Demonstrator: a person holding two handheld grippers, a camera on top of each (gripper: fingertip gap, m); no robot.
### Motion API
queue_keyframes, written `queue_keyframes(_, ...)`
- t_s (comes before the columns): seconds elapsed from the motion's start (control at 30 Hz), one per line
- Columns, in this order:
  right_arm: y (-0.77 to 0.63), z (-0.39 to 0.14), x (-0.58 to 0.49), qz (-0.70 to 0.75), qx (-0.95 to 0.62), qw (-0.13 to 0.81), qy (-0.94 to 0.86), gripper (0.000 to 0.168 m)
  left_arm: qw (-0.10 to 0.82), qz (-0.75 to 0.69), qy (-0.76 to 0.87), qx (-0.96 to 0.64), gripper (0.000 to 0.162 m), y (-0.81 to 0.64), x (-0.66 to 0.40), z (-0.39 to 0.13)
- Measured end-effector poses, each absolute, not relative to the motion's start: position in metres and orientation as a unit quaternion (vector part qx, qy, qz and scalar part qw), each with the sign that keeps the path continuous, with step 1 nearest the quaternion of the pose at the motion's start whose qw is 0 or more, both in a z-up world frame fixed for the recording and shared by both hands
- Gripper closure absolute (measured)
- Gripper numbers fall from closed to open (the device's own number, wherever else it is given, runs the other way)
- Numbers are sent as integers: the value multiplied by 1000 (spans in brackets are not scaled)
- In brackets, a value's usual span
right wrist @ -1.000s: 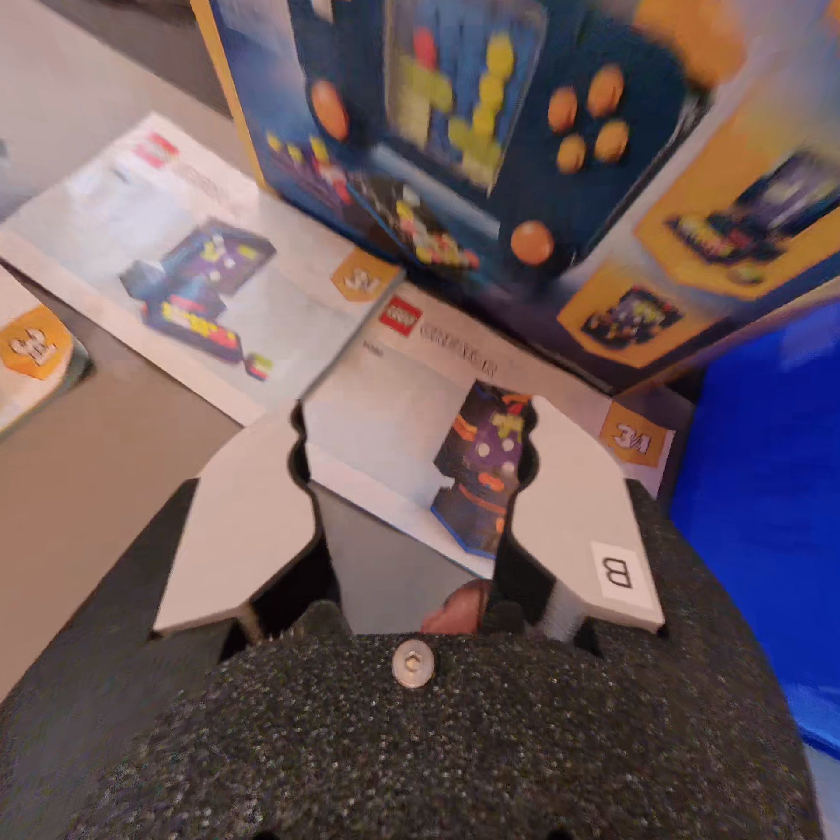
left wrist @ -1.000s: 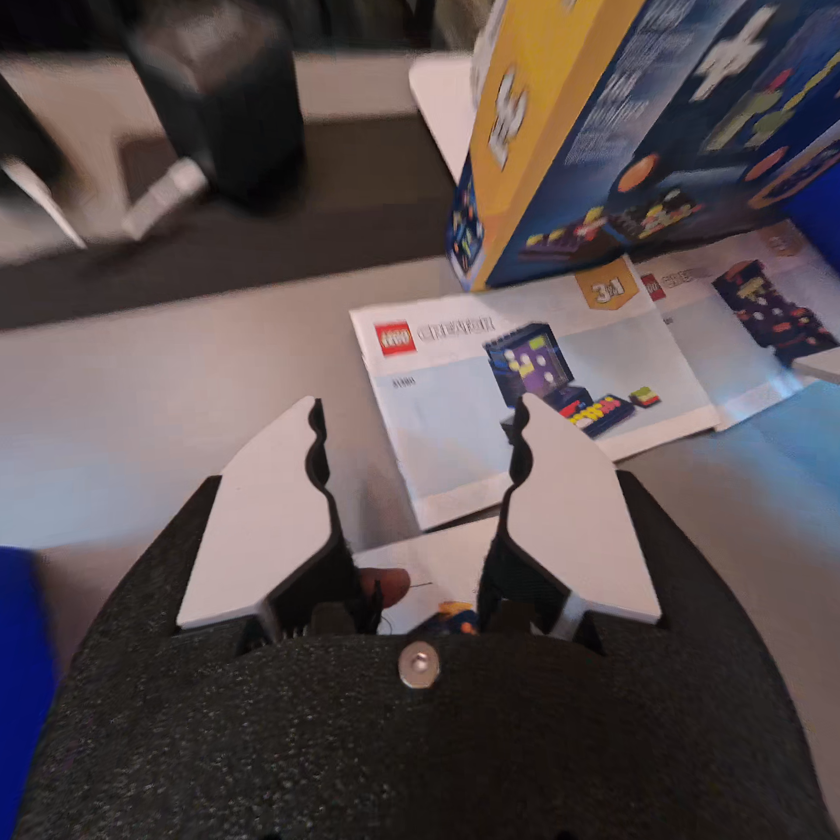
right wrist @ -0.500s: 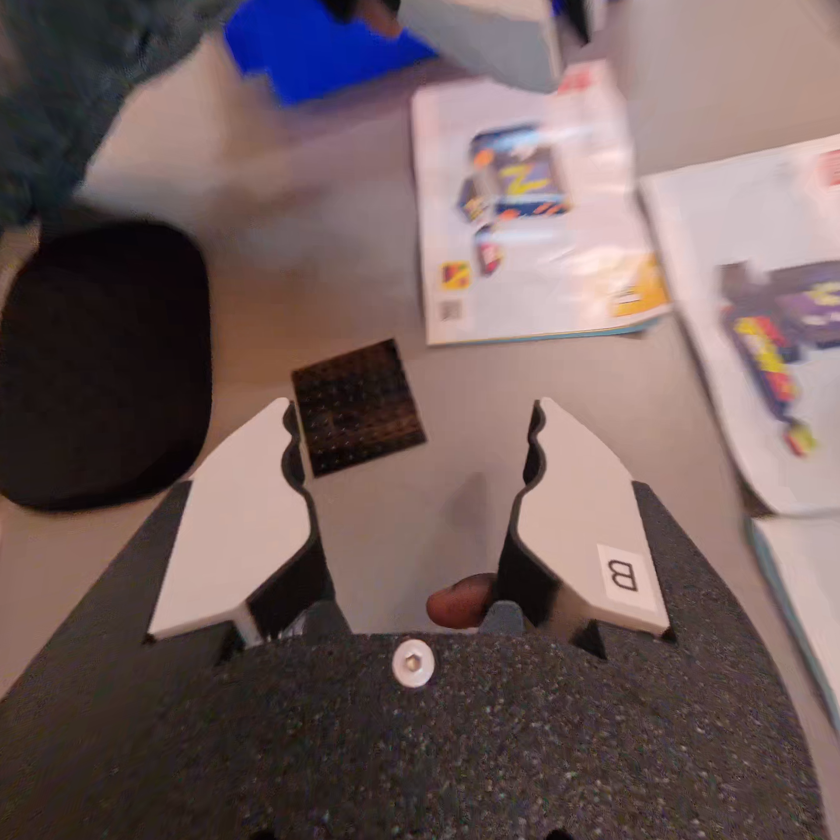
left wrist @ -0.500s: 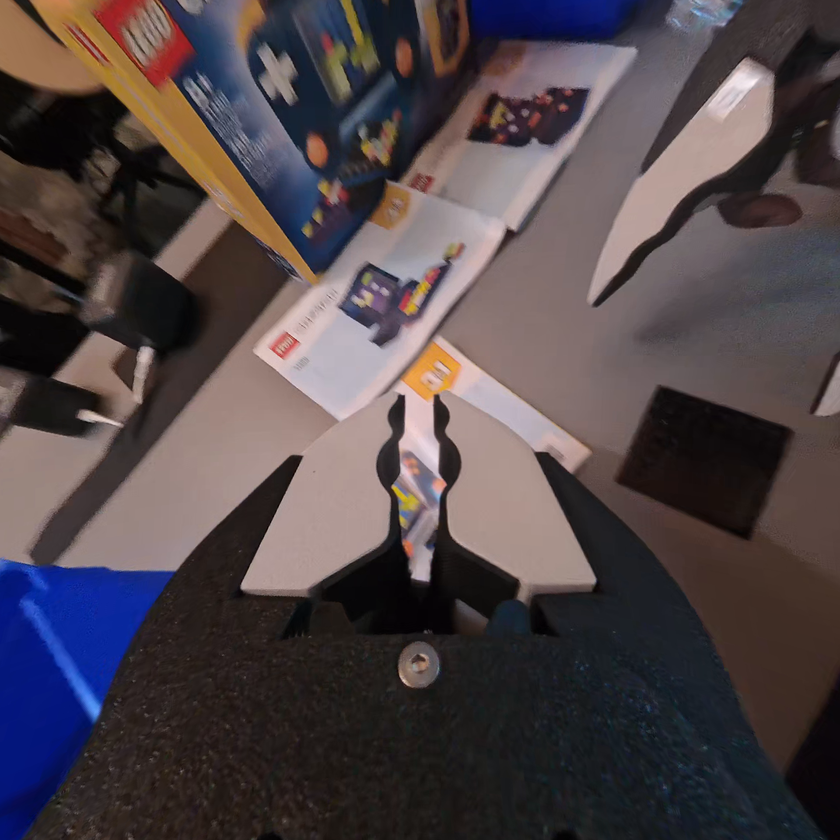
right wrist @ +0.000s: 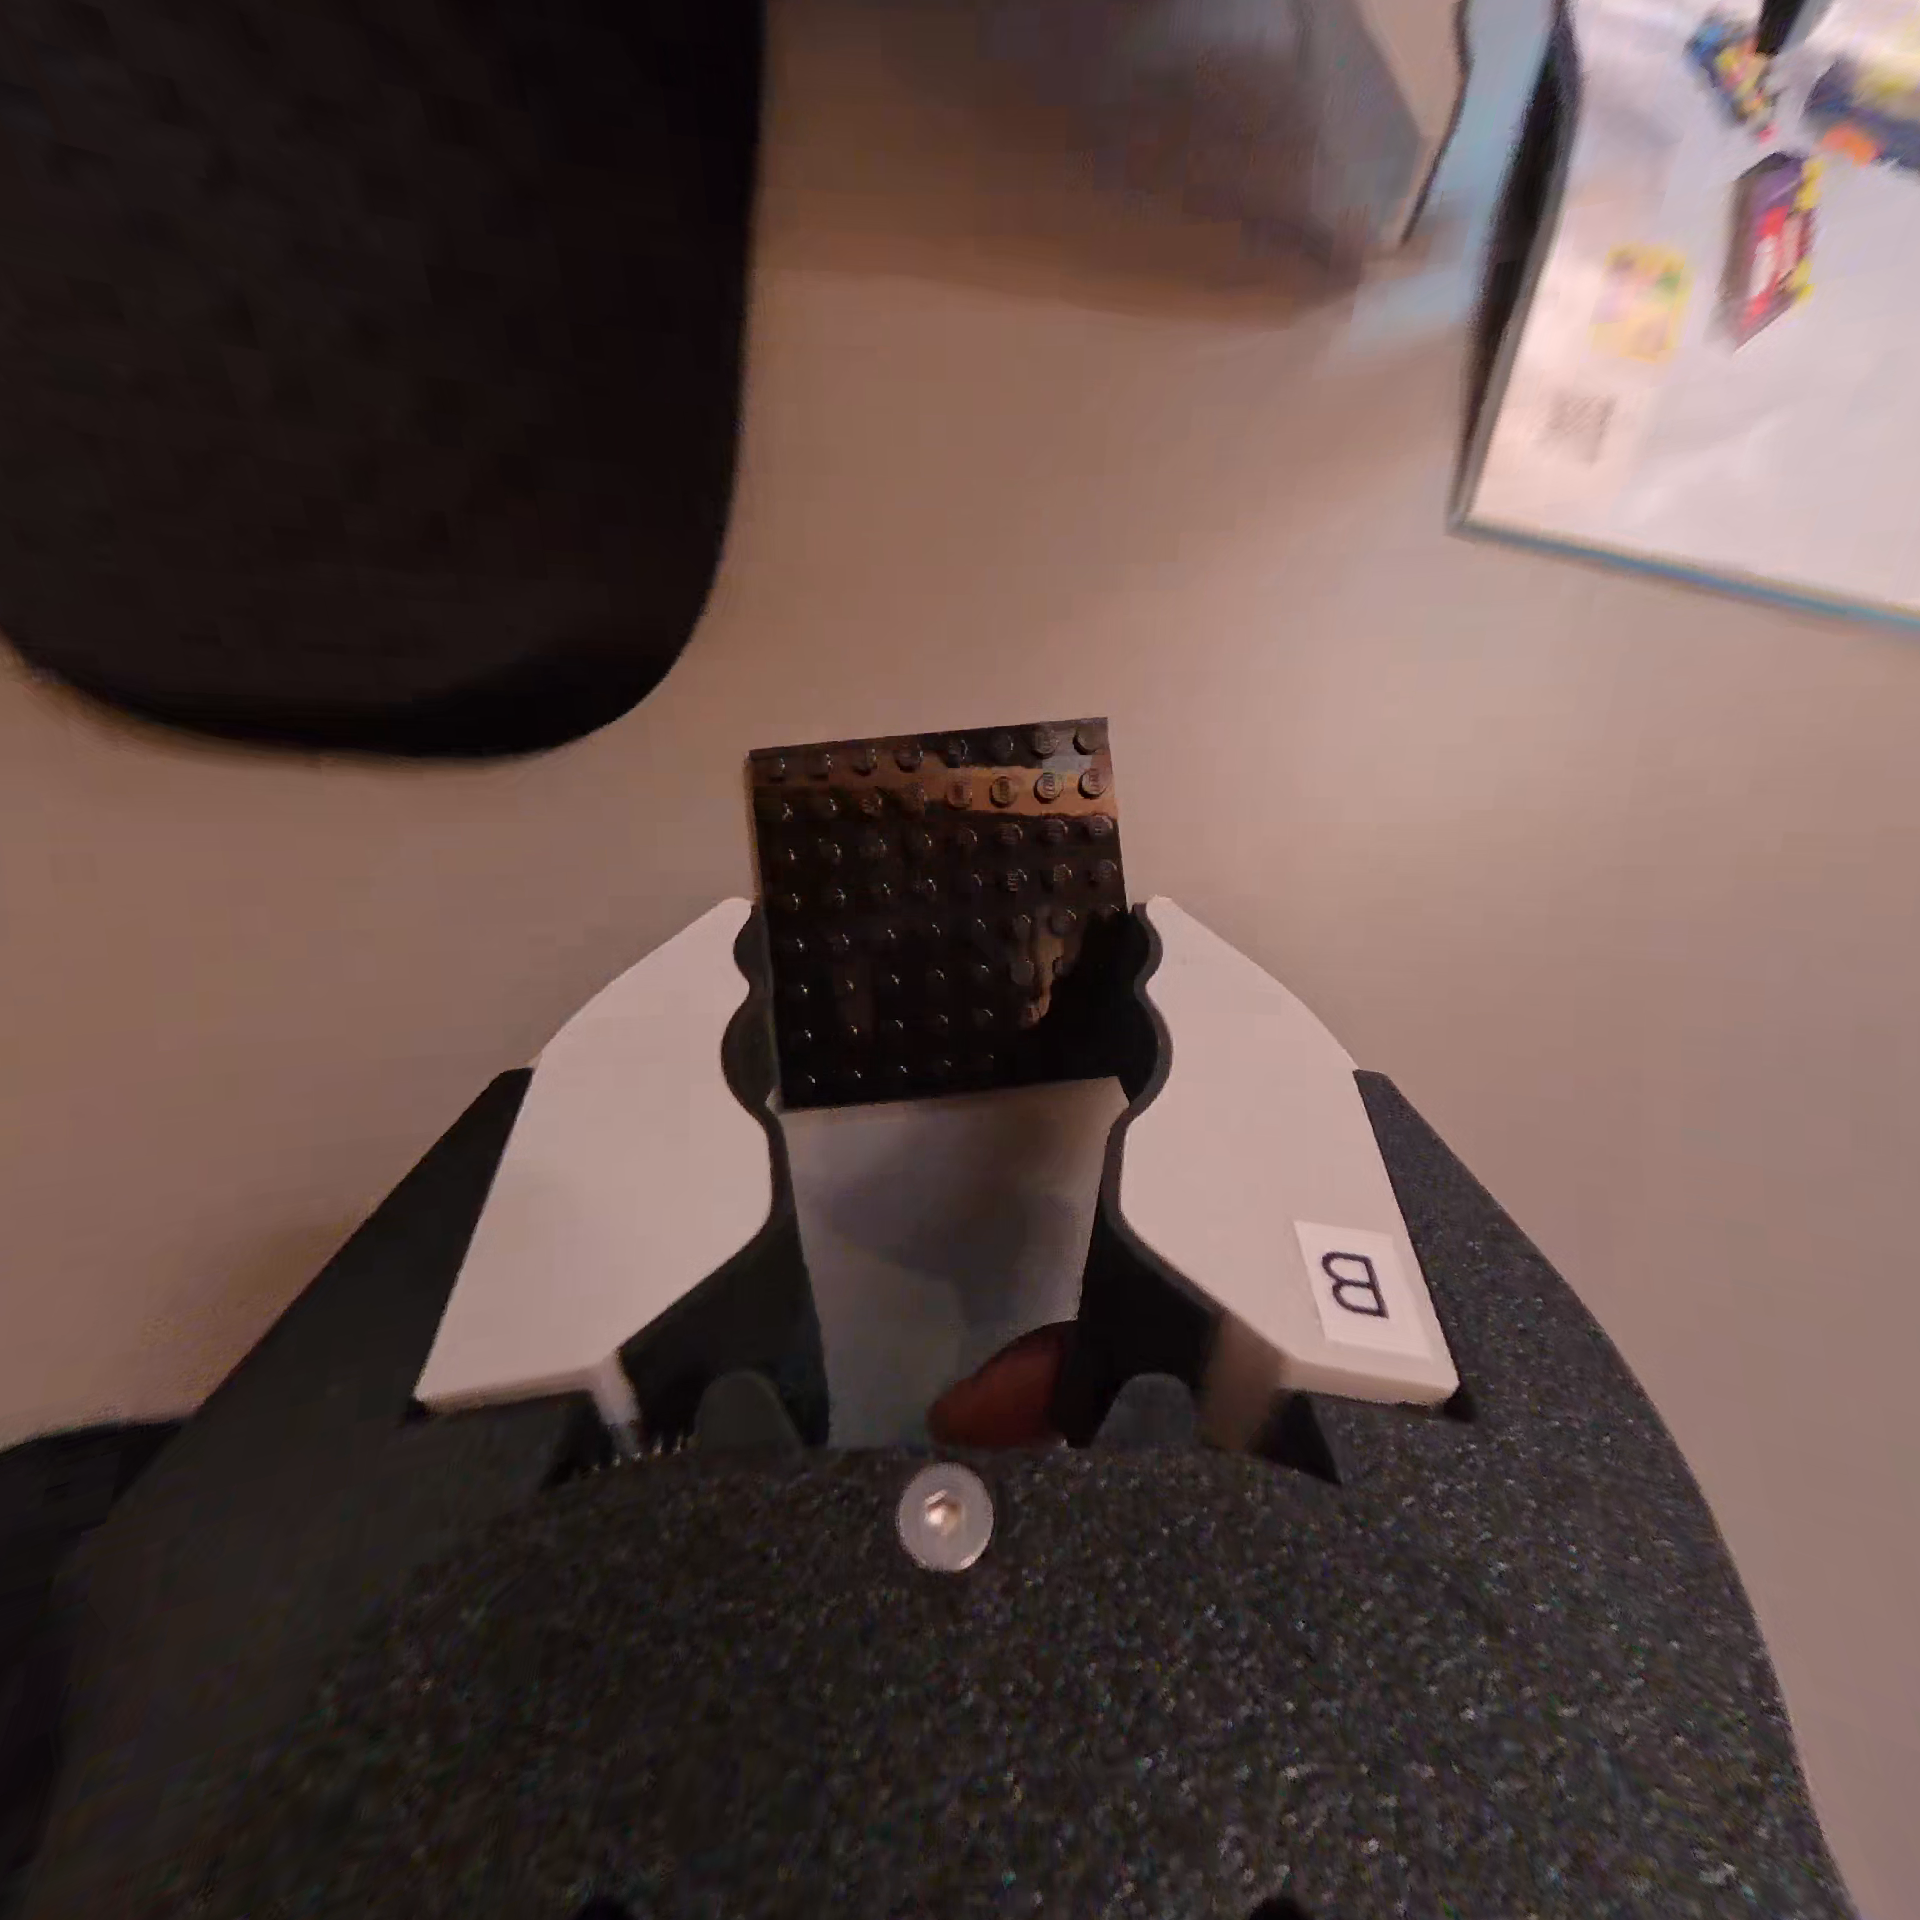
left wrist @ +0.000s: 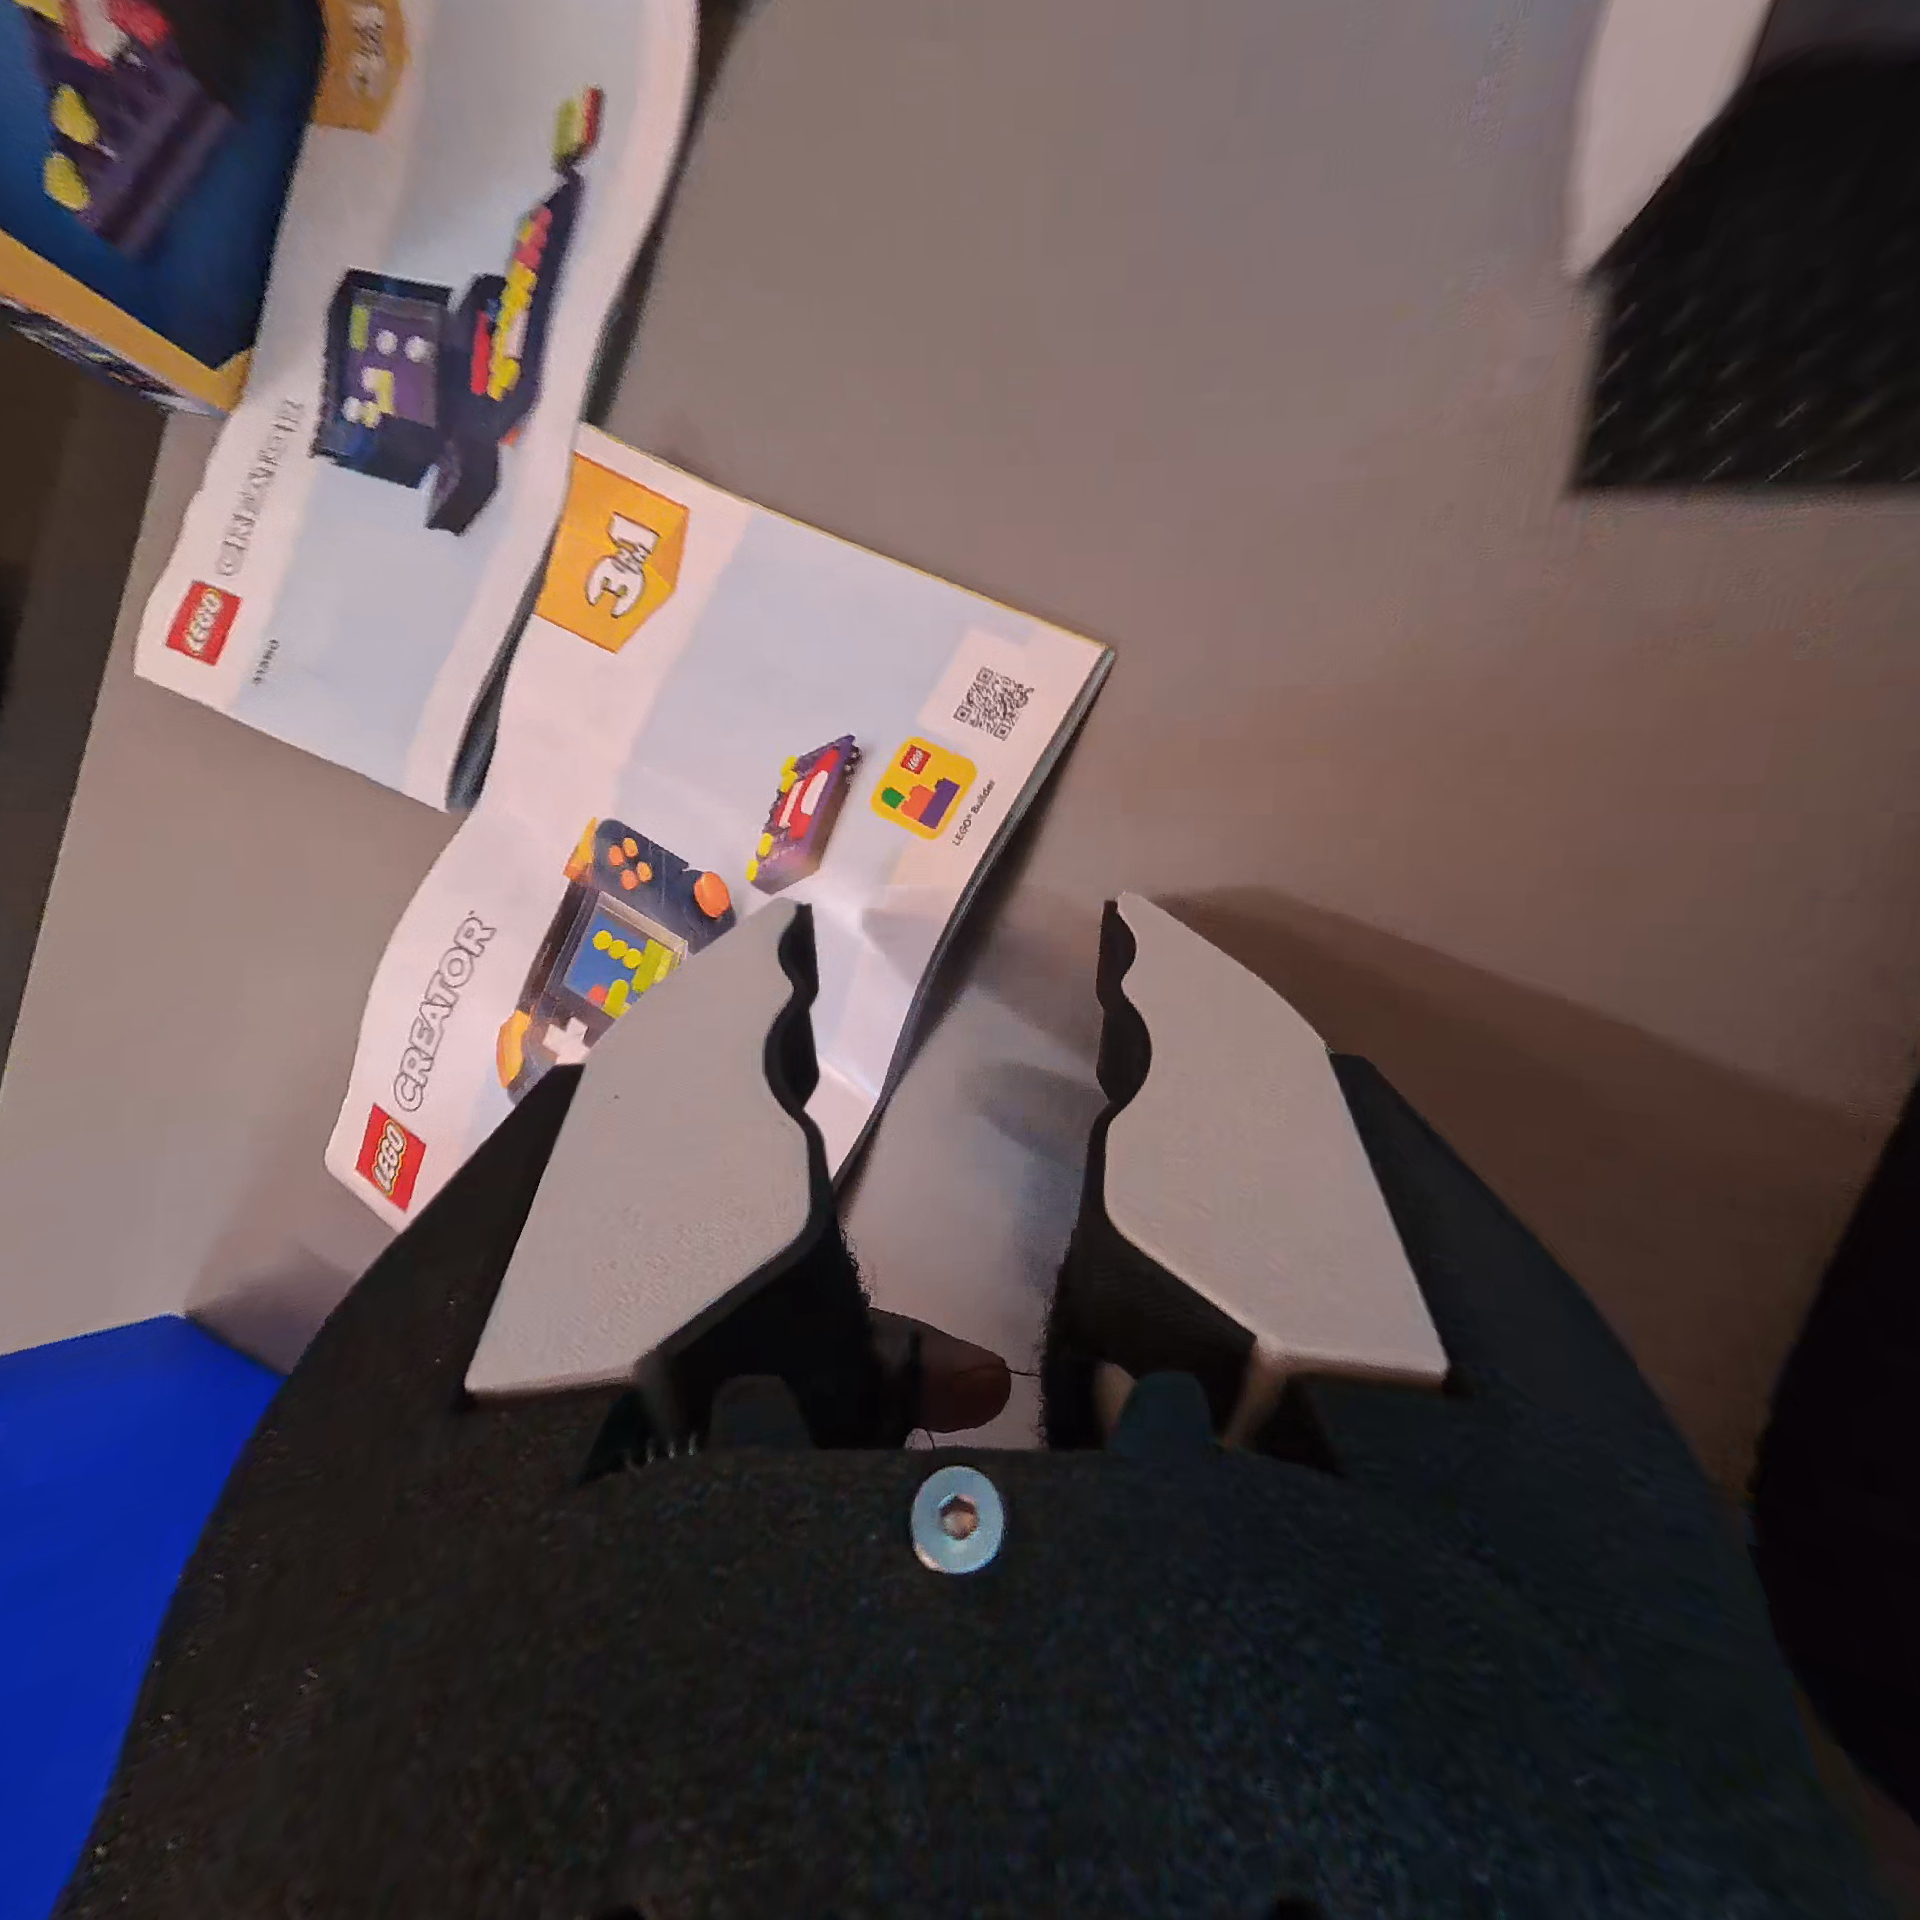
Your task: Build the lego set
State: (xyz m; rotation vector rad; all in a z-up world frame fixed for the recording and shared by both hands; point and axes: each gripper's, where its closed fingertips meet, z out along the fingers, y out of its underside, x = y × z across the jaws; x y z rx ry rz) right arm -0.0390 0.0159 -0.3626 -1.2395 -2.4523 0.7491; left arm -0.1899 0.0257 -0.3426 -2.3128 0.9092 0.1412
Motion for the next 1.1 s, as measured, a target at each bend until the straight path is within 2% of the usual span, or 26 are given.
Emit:
queue_keyframes(0.03,14,-363,-29,257,-432,144,-852,103,314,59,352,-880,112,27,-192,-347)
queue_keyframes(0.13,11,-362,-5,261,-439,130,-850,103,312,26,334,-889,134,34,-189,-352)
queue_keyframes(0.27,15,-355,6,300,-469,125,-821,98,320,-98,269,-903,162,41,-167,-353)
queue_keyframes(0.37,29,-341,2,332,-491,148,-792,100,324,-177,259,-892,159,47,-128,-356)
queue_keyframes(0.53,27,-337,1,332,-474,165,-799,89,336,-113,305,-884,158,59,-101,-348)
queue_keyframes(0.57,21,-342,3,325,-461,159,-810,85,351,-110,305,-878,154,61,-100,-340)
queue_keyframes(0.67,11,-362,6,286,-424,148,-847,83,364,-44,296,-882,123,65,-126,-326)
queue_keyframes(0.7,9,-365,6,278,-416,148,-853,83,357,-20,296,-886,118,63,-138,-326)
queue_keyframes(0.73,5,-364,5,286,-409,151,-853,92,344,-5,300,-890,115,60,-148,-328)
queue_keyframes(0.8,4,-363,2,285,-411,154,-852,103,310,3,308,-900,115,49,-163,-336)
queue_keyframes(0.97,14,-356,1,280,-428,186,-839,104,271,13,301,-914,117,39,-192,-347)
queue_keyframes(1.1,62,-309,13,291,-499,258,-775,104,262,-6,310,-914,121,38,-192,-353)
